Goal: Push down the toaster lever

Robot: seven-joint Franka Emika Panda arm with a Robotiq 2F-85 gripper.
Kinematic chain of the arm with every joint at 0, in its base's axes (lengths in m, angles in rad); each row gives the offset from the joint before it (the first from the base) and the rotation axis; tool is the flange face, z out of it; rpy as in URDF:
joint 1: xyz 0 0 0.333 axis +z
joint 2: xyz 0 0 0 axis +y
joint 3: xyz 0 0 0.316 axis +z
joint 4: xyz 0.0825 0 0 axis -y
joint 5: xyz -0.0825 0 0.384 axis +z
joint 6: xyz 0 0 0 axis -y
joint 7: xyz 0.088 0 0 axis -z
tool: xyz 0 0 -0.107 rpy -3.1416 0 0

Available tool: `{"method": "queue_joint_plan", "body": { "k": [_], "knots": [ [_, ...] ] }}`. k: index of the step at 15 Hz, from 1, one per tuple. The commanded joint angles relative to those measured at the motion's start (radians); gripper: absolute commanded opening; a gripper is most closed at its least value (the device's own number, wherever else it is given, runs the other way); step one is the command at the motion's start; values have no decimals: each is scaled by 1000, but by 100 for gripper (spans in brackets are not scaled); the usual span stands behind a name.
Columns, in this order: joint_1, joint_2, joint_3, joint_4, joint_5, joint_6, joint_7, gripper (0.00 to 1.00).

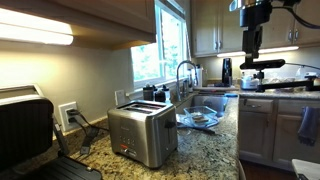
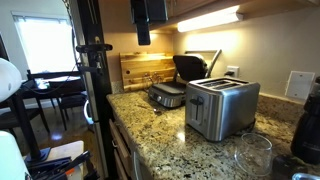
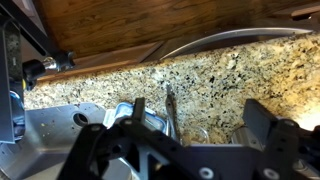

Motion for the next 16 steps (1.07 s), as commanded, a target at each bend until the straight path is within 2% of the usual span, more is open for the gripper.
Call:
{"method": "queue_joint_plan", "body": {
  "k": [1, 7, 11, 16],
  "knots": [
    [34, 25, -13, 1, 6, 8, 17, 100],
    [125, 84, 32, -41, 116, 58, 38, 100],
    [157, 119, 74, -73, 162, 184, 85, 100],
    [175, 206, 87, -55, 206, 318, 80, 100]
  ]
}}
